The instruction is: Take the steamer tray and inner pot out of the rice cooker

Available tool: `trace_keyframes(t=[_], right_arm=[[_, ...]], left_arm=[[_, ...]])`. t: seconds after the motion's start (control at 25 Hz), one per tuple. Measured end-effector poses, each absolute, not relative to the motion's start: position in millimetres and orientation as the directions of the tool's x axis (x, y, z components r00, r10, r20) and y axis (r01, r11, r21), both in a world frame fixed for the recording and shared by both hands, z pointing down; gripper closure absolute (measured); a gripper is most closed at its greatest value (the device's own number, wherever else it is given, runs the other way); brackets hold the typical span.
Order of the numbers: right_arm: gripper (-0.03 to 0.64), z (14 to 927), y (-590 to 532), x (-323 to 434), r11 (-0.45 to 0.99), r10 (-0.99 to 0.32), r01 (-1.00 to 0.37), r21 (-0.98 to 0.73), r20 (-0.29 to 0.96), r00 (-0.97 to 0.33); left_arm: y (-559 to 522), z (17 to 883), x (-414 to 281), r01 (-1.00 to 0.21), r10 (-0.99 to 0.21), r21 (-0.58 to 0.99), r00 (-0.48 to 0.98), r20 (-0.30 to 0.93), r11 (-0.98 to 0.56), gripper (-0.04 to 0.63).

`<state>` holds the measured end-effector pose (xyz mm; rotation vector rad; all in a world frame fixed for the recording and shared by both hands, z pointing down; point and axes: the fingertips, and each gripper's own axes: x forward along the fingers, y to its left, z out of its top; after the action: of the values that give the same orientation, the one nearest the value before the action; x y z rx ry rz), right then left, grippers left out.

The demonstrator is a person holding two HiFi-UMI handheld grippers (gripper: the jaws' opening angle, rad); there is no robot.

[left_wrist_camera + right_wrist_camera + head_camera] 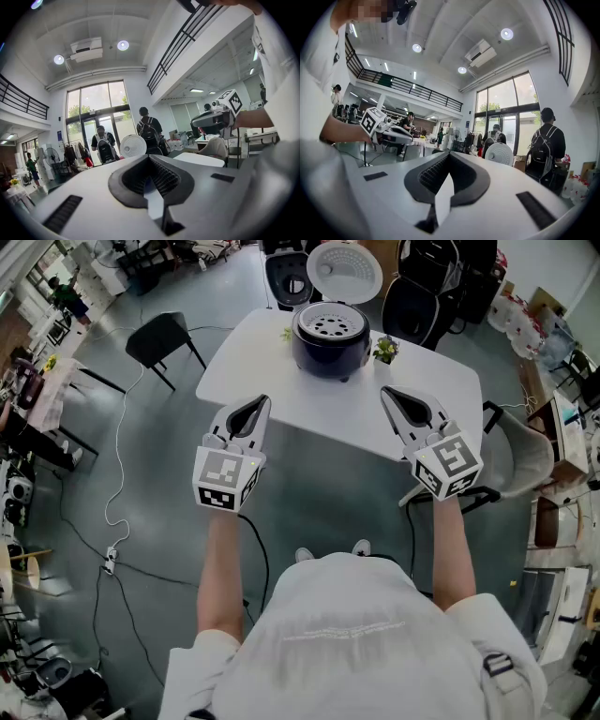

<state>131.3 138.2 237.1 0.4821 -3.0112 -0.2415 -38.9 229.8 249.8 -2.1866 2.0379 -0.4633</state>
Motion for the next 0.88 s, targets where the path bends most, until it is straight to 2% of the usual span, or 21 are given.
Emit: trace_keyframes(t=[0.32, 0.52, 0.88], right_arm=[[0.592, 236.2, 146.9, 114.7, 0.936, -0.319, -0.305, 0.178, 0.057, -0.946], [0.592, 233.4, 144.4, 112.2, 0.940, -0.324, -0.318, 0.124, 0.030, -0.946], [0.589, 245.8, 154.3, 84.0, 0.933, -0.347, -0.338, 0.122, 0.068, -0.935]], left_arm=[[236.8, 245.9, -53.4, -0.950, -0.989, -0.298, 0.052, 0.142, -0.092, 0.581], [238.9, 246.3, -62.1, -0.951, -0.989, -0.296, 0.055, 0.138, -0.094, 0.581], [250.6, 255.6, -98.1, -0.956, -0.991, -0.286, 0.031, 0.127, -0.067, 0.578]])
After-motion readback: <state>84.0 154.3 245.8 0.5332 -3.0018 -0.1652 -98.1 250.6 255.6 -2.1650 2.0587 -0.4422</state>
